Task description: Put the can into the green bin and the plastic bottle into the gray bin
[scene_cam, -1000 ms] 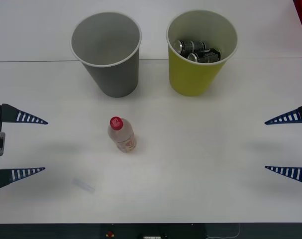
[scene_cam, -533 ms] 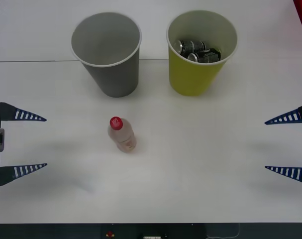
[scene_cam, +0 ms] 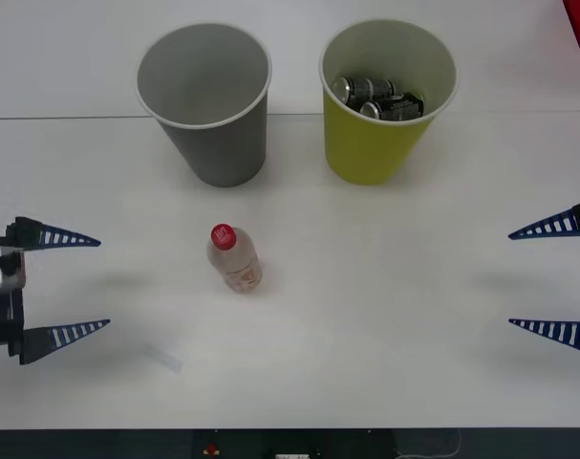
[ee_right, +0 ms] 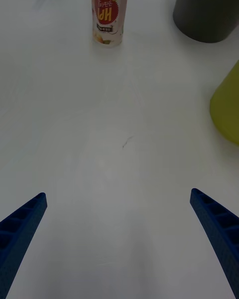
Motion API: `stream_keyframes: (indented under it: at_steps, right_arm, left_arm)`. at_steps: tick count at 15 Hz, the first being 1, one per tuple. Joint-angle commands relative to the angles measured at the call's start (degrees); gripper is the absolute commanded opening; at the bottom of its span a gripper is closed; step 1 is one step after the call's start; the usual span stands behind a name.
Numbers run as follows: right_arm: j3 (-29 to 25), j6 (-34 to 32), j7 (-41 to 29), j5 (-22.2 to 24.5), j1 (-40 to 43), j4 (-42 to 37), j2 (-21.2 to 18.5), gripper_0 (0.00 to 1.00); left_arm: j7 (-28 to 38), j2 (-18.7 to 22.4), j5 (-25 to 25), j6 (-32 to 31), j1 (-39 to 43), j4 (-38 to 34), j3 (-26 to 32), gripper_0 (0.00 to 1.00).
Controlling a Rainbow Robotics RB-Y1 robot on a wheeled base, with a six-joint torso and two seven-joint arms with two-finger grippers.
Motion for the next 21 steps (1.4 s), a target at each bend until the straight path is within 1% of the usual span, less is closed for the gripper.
stream_keyframes:
  at_steps: [1,4,6,10,12,14,17,19,21]
  right_arm:
    - [0.0,0.0,0.0,0.0,0.0,0.0,0.0,1.0]
    - [0.0,0.0,0.0,0.0,0.0,0.0,0.0,1.0]
    - [0.0,0.0,0.0,0.0,0.0,0.0,0.0,1.0]
    - [0.0,0.0,0.0,0.0,0.0,0.0,0.0,1.0]
    - [0.0,0.0,0.0,0.0,0.0,0.0,0.0,1.0]
    - [0.0,0.0,0.0,0.0,0.0,0.0,0.0,1.0]
    - [0.0,0.0,0.0,0.0,0.0,0.0,0.0,1.0]
    - [0.0,0.0,0.0,0.0,0.0,0.0,0.0,1.0]
    - [0.0,0.0,0.0,0.0,0.0,0.0,0.0,1.0]
  left_arm:
    - [-1.0,-2.7,1.7,-0.3,-2.4,3.8,-2.8,1.0]
    - [-2.7,-5.8,3.8,-1.5,-4.6,7.9,-4.6,1.0]
    - [-6.0,-8.0,4.7,-1.7,-5.6,9.8,-5.2,1.0]
    - [-7.4,-11.6,4.8,-1.9,-6.5,10.6,-5.7,1.0]
    - [-8.9,-13.7,5.4,-2.0,-7.1,11.8,-6.9,1.0]
    - [-14.0,-16.0,6.4,-2.4,-8.9,15.5,-7.7,1.0]
    - [-18.6,-18.6,7.5,-3.1,-11.9,20.9,-9.4,1.0]
    - [-19.9,-19.7,8.7,-3.8,-13.8,24.1,-11.3,1.0]
    - [-20.7,-21.1,11.2,-4.6,-16.1,28.2,-13.6,1.0]
